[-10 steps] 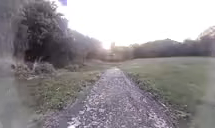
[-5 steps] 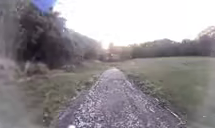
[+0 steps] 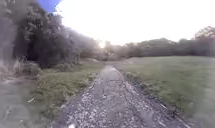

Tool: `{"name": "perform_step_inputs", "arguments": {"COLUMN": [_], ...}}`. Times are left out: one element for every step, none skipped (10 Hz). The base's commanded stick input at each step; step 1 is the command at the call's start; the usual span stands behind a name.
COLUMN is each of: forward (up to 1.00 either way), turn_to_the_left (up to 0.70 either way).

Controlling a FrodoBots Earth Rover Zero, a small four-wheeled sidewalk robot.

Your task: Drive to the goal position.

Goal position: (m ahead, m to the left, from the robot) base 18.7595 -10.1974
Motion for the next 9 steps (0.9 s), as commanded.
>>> {"name": "perform_step_inputs", "arguments": {"forward": [0.7, 0.7, 0.7, 0.7, 0.7, 0.7, 0.7, 0.7, 0.7], "turn_to_the_left": [0.08, 0.14, 0.14, 0.14, 0.14, 0.14, 0.14, 0.14, 0.14]}}
